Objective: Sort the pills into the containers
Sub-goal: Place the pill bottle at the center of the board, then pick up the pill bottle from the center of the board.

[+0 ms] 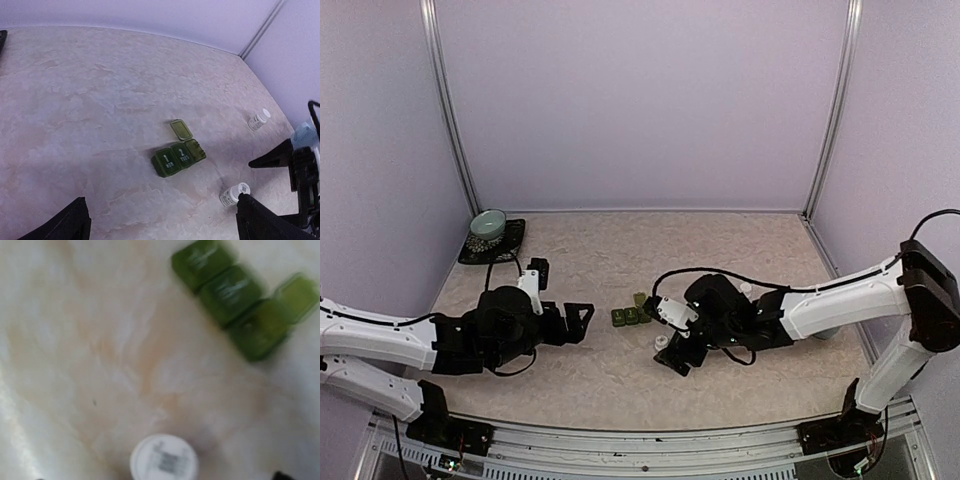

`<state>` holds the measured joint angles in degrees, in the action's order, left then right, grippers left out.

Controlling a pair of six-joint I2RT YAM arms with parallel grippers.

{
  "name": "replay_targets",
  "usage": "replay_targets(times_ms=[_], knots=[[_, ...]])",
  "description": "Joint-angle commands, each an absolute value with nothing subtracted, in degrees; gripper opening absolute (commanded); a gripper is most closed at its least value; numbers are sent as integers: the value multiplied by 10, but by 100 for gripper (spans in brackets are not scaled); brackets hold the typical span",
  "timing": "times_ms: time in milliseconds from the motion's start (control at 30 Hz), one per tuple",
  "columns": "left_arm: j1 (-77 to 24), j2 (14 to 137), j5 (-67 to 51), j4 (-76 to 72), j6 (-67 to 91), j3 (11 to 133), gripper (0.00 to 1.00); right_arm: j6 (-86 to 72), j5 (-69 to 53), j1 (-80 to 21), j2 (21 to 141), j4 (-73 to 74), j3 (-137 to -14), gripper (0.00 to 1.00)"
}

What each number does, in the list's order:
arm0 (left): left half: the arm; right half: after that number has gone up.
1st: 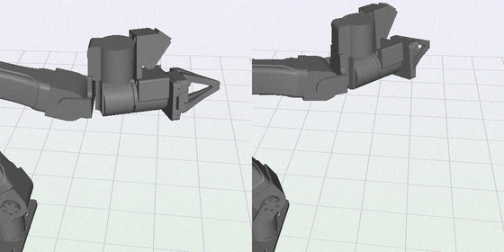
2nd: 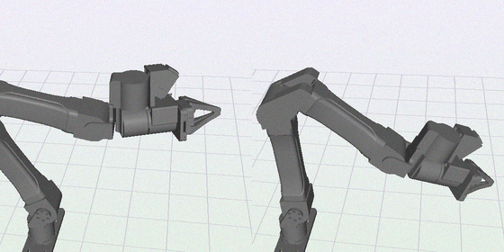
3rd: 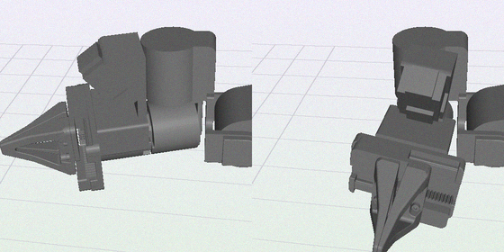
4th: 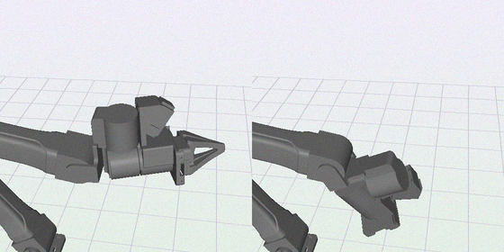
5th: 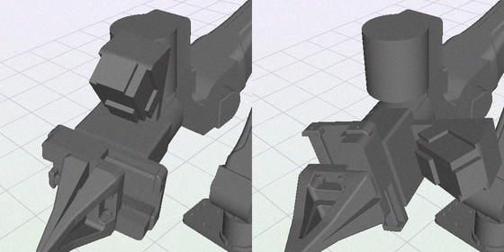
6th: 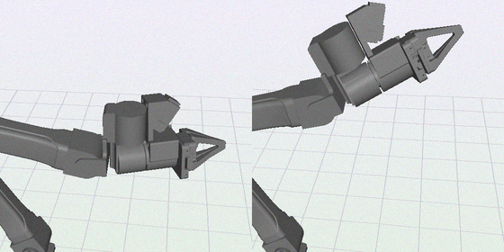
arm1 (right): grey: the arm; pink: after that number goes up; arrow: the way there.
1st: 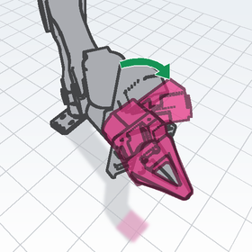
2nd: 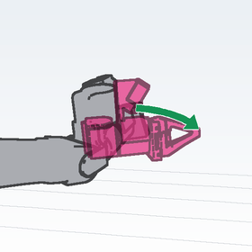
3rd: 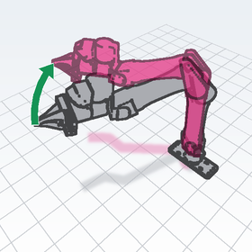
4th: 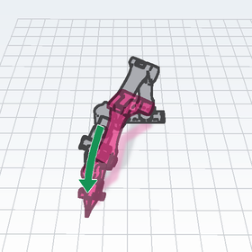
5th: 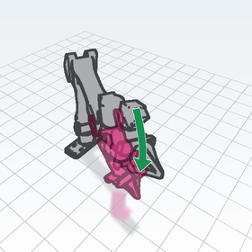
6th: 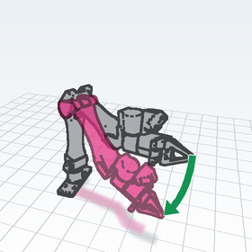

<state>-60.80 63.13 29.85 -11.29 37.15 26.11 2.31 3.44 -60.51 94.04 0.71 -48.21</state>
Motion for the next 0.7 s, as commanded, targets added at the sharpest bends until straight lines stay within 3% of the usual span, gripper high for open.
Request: replay_targets(times_ms=[0, 333, 667], knots=[[-611, 696, 131, -188, 249, 326, 99, -19, 46, -609, 831, 28, -467, 100], [-609, 976, -81, -59, 81, 587, 98, -115, 171, -591, 693, 101, -419, 100], [-606, 1063, -71, 26, 88, 677, 74, -175, 223, -525, 611, 160, -400, 100]])
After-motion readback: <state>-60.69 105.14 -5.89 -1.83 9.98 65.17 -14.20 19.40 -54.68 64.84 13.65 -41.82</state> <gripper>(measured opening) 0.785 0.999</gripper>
